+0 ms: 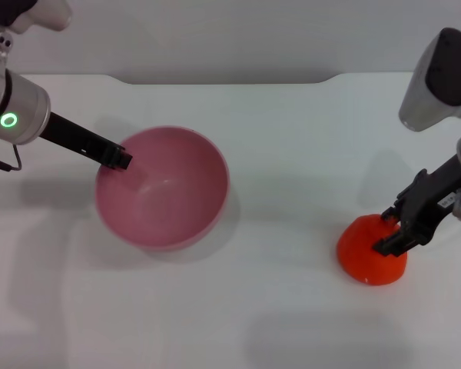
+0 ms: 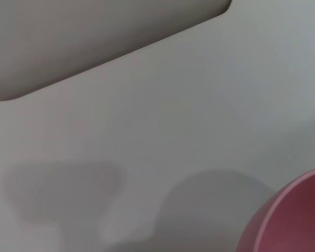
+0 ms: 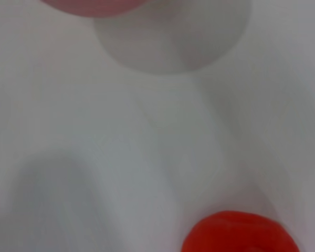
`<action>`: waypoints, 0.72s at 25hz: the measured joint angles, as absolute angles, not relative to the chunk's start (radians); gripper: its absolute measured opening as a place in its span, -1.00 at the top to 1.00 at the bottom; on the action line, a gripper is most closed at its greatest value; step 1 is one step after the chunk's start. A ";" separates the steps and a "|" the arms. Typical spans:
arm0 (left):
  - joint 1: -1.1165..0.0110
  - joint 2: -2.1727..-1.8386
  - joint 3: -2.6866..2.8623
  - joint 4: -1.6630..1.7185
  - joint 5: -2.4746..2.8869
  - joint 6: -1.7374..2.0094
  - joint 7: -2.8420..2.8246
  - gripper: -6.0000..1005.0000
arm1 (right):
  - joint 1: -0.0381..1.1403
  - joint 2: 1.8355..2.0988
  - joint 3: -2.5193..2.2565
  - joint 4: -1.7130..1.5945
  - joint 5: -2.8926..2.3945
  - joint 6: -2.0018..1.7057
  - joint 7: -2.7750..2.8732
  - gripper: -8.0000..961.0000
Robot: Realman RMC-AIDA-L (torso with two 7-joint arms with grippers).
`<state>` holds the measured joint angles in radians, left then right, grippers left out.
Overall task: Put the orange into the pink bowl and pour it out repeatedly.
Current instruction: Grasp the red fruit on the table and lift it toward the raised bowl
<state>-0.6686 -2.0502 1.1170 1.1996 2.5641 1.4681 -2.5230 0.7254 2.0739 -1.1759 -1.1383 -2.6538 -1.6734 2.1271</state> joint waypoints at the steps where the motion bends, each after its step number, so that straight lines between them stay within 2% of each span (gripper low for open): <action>1: -0.669 -2.050 1.119 1.200 2.564 1.469 -2.524 0.90 | 0.726 2.074 -1.182 -1.127 -2.654 -1.660 2.127 -0.20; 9: -0.669 -2.051 1.129 1.200 2.562 1.471 -2.521 0.90 | 0.731 2.072 -1.262 -1.066 -2.660 -1.575 2.156 -0.20; 18: -0.666 -2.052 1.129 1.200 2.562 1.480 -2.515 0.90 | 0.721 2.074 -1.287 -1.082 -2.661 -1.552 2.158 0.41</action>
<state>-0.6665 -2.0524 1.1290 1.1995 2.5617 1.4803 -2.5148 0.7215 2.0741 -1.2867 -1.0823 -2.6607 -1.5523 2.1583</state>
